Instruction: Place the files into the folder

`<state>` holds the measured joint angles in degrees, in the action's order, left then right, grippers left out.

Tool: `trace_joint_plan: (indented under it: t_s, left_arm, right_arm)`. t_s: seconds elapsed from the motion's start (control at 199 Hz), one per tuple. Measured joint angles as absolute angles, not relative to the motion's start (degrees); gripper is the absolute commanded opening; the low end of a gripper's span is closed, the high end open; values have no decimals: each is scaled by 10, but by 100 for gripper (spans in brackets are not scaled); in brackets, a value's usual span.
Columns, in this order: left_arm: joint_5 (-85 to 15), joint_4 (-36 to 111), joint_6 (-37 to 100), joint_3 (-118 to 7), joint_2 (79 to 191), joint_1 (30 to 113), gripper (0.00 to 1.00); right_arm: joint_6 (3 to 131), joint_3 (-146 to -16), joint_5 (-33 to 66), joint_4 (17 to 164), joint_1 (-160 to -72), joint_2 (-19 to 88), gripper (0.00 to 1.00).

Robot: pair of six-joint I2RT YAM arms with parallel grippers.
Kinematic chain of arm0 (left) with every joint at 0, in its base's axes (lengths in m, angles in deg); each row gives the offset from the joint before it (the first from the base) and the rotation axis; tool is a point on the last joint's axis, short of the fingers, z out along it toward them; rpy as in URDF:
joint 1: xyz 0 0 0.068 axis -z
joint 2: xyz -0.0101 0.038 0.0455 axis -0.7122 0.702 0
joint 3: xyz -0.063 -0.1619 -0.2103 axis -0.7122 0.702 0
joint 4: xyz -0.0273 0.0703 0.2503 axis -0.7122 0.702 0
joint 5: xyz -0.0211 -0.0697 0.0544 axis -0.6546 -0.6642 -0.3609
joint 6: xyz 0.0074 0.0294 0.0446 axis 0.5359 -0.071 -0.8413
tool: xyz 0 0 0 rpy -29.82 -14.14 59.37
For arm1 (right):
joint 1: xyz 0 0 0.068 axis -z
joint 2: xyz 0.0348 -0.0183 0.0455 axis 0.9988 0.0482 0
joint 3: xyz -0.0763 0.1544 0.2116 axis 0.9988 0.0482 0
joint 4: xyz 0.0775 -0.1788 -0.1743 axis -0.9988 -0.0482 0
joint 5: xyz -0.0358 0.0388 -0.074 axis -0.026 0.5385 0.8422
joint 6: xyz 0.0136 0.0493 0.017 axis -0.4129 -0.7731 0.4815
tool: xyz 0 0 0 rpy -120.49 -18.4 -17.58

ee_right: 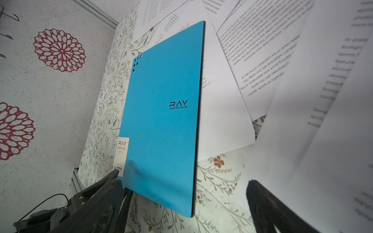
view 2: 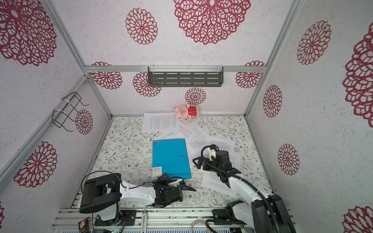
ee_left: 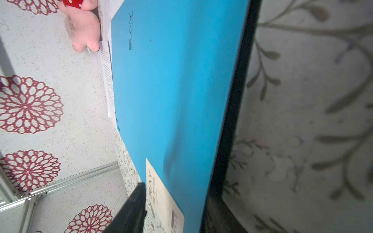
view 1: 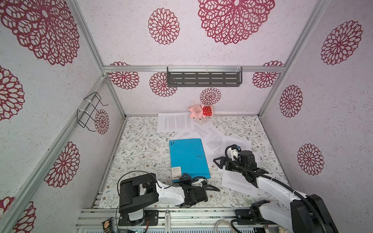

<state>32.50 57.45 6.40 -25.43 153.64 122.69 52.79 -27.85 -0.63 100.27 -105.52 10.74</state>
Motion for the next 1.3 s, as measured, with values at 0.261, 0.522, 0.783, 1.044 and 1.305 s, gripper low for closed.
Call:
trace_joint_plan:
  t_s: [0.261, 0.522, 0.783, 1.044, 1.305]
  left_arm:
    - [359, 576, 92, -295, 1601, 1224, 8]
    - [412, 587, 109, -342, 1601, 1207, 0]
    - [421, 670, 251, -396, 1567, 1204, 0]
    - [439, 695, 432, -388, 1505, 1202, 0]
    - [458, 655, 557, -306, 1426, 1200, 0]
  right_arm:
    - [528, -278, -8, 1002, -1055, 107, 99]
    - [537, -294, 0, 961, -1055, 87, 99]
    - [562, -360, 46, 898, -1054, 51, 99]
    - [579, -397, 88, 864, -1054, 71, 99]
    - [584, -414, 101, 862, -1064, 116, 98]
